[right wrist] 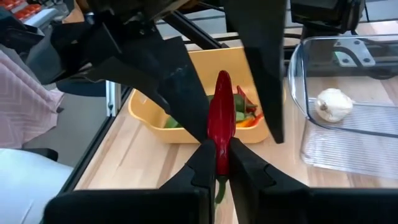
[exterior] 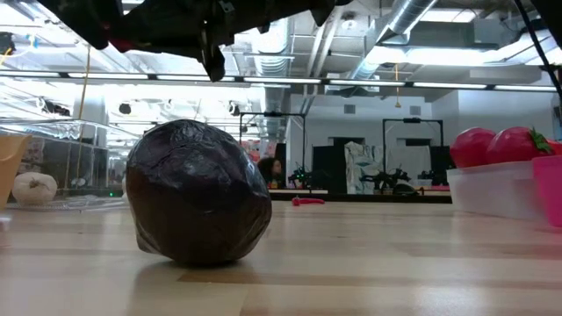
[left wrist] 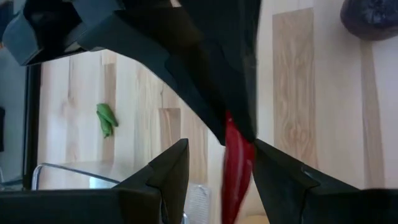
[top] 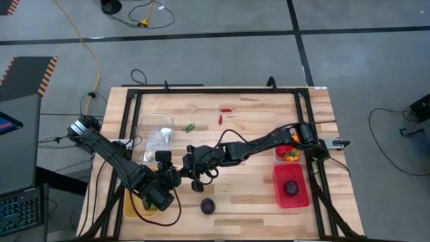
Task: Sort produce into baskets
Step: Put the red chili pepper into the yellow bin
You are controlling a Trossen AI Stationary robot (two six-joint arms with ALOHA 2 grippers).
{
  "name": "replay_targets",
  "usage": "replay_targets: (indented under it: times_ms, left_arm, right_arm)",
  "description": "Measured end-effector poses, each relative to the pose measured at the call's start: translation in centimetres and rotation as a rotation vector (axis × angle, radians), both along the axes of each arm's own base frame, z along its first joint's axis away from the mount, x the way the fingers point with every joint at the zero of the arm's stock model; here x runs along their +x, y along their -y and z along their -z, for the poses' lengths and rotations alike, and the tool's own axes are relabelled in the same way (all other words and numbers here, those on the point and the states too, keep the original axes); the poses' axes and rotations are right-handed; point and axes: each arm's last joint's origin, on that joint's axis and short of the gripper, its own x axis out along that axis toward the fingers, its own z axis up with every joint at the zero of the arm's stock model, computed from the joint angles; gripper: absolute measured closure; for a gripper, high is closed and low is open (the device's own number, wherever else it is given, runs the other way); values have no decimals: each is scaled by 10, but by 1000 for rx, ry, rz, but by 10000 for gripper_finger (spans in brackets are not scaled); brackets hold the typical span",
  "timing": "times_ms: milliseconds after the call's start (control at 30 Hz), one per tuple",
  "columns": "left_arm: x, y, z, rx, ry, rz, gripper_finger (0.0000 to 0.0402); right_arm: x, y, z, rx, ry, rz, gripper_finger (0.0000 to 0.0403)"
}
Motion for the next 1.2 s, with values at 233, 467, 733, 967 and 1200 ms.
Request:
replay_targets:
  times_ms: [233,467,733,967,1200]
  left_arm:
    - [0,0,0,-2,-2,0,285]
    - [0,0,0,-5,-4,1,348]
    - [0,0,0,-6,-5,3,366]
    - [0,0,0,-5,-9,1,362]
    - [-5,2,3,-149,-153,20,361]
  right_arm:
    - [0,0,0,0,0,1,344]
    - [0,1,0,0,1,2,344]
    - [0,0,0,1,0,2,317]
    - [1,9,2,37,-37,35,235]
    - [0,35,11,22,-134,88,180]
